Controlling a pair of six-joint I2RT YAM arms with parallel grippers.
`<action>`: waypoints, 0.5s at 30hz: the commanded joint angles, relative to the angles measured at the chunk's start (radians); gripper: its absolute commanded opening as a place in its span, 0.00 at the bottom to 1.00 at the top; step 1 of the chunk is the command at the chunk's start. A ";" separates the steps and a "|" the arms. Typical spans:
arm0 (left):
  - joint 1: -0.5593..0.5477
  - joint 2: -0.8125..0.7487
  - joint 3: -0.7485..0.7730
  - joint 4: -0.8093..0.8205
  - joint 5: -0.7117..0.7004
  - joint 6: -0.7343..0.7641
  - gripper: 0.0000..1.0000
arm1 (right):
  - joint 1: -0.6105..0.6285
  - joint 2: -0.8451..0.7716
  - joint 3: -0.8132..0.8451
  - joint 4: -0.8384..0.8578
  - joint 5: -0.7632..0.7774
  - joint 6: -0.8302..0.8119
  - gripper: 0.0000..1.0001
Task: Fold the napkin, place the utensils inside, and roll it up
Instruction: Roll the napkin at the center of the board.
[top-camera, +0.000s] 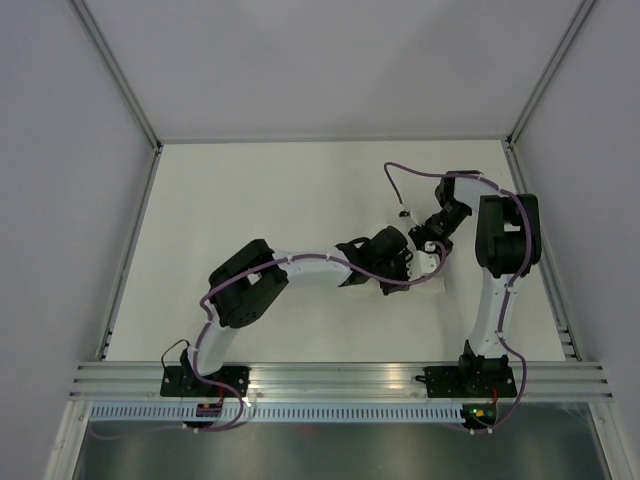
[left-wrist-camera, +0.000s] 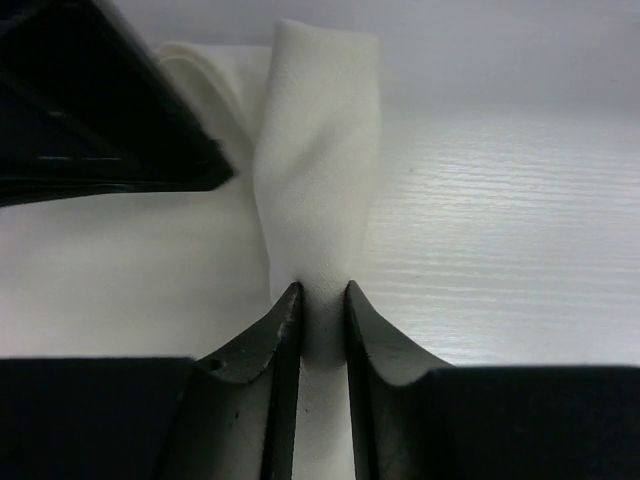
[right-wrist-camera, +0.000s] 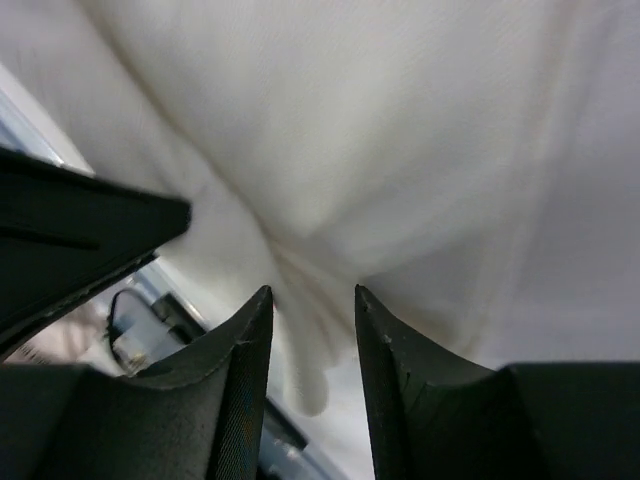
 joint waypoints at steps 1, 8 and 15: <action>-0.005 0.073 0.021 -0.235 0.277 -0.134 0.24 | -0.046 -0.092 0.048 0.255 -0.035 0.021 0.45; 0.032 0.115 0.045 -0.272 0.478 -0.293 0.24 | -0.149 -0.204 0.046 0.344 -0.113 0.122 0.46; 0.109 0.178 0.057 -0.257 0.664 -0.488 0.24 | -0.235 -0.371 0.005 0.364 -0.204 0.093 0.46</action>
